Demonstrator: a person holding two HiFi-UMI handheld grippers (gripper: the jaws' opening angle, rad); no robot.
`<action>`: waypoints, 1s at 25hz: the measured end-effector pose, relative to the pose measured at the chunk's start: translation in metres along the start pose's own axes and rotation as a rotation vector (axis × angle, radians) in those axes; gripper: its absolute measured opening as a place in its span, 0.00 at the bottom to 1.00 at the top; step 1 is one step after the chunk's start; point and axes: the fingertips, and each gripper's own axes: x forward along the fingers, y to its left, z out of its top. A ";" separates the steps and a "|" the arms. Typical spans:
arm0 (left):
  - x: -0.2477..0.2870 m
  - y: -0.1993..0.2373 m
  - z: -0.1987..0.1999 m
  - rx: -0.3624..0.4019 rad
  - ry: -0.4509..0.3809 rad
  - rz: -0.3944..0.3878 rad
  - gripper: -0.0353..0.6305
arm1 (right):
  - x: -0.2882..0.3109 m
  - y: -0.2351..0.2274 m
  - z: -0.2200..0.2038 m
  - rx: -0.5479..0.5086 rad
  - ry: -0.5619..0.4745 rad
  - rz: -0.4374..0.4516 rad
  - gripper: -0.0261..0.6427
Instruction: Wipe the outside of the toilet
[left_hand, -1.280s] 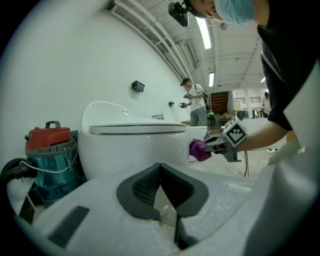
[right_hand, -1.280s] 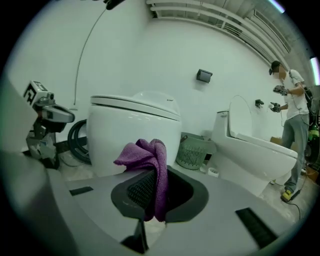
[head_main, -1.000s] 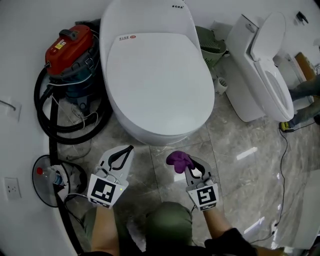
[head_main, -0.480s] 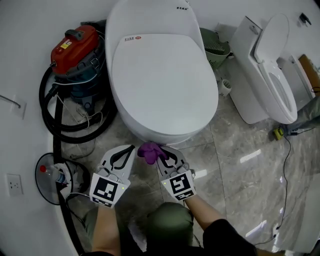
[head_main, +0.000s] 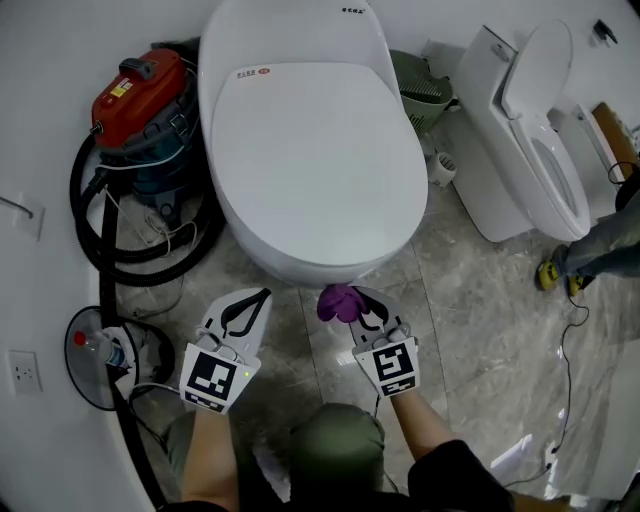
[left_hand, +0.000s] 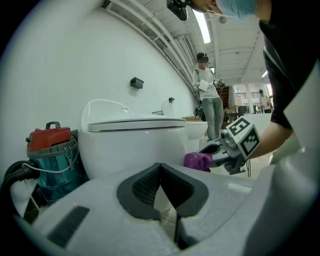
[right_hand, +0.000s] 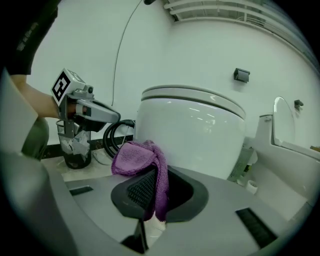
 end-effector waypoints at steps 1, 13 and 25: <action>0.000 -0.001 0.000 -0.001 0.000 0.000 0.06 | -0.004 -0.010 -0.005 0.003 0.008 -0.019 0.10; 0.008 -0.008 -0.004 0.015 0.023 -0.006 0.06 | -0.008 -0.152 -0.057 0.009 0.132 -0.303 0.10; 0.001 -0.002 -0.003 0.017 0.015 0.006 0.06 | -0.020 -0.143 -0.069 0.095 0.133 -0.327 0.10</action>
